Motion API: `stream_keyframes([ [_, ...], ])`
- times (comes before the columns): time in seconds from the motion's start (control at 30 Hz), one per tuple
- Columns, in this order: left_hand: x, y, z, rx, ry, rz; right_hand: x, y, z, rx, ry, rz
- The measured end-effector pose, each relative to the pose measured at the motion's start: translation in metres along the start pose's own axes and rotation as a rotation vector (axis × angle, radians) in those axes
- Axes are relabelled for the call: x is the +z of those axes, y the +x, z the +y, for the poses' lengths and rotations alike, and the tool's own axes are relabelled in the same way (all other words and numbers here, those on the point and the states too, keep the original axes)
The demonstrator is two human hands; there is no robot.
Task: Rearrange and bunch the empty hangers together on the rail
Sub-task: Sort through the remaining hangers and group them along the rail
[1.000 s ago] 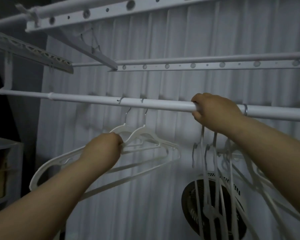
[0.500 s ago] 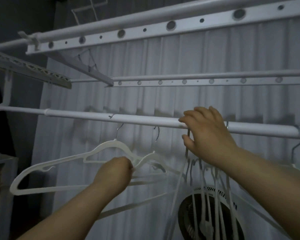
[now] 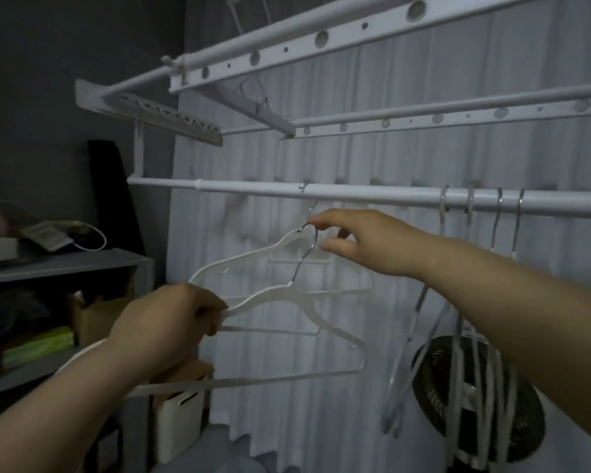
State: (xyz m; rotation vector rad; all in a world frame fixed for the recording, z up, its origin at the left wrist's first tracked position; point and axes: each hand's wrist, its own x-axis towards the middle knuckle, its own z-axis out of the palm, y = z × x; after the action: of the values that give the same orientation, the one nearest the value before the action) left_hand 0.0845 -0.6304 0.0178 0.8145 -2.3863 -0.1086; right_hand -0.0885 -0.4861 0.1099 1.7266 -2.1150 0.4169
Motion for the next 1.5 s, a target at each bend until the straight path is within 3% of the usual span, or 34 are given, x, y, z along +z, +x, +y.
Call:
stream_keyframes([
  [0.1,-0.016,-0.018,-0.025,0.017,-0.032,-0.059,0.002,0.012,-0.024,-0.026,0.135,0.037],
  [0.23,-0.037,-0.039,-0.065,0.038,-0.032,-0.119,0.008,0.022,-0.071,0.015,0.283,-0.140],
  [0.4,-0.050,-0.063,-0.107,0.053,-0.159,-0.219,0.028,0.025,-0.119,0.104,0.493,-0.170],
  [0.6,-0.040,-0.080,-0.124,0.072,-0.345,0.068,0.047,0.015,-0.158,0.288,0.660,-0.189],
  [0.67,-0.039,-0.087,-0.121,0.045,-0.425,0.089,0.051,0.012,-0.169,0.379,0.754,-0.164],
  [0.77,-0.034,-0.097,-0.115,0.040,-0.483,-0.014,0.054,0.010,-0.185,0.476,0.923,-0.120],
  [0.9,-0.028,-0.108,-0.104,-0.029,-0.551,-0.283,0.055,0.011,-0.200,0.541,1.106,-0.052],
  [1.03,-0.026,-0.115,-0.085,-0.016,-0.452,-0.463,0.055,0.010,-0.210,0.562,1.229,0.031],
  [1.37,-0.024,-0.113,-0.073,0.046,-0.306,-0.432,0.046,0.000,-0.202,0.593,1.269,0.151],
  [1.5,-0.030,-0.114,-0.069,0.057,-0.271,-0.501,0.044,-0.006,-0.193,0.604,1.252,0.134],
])
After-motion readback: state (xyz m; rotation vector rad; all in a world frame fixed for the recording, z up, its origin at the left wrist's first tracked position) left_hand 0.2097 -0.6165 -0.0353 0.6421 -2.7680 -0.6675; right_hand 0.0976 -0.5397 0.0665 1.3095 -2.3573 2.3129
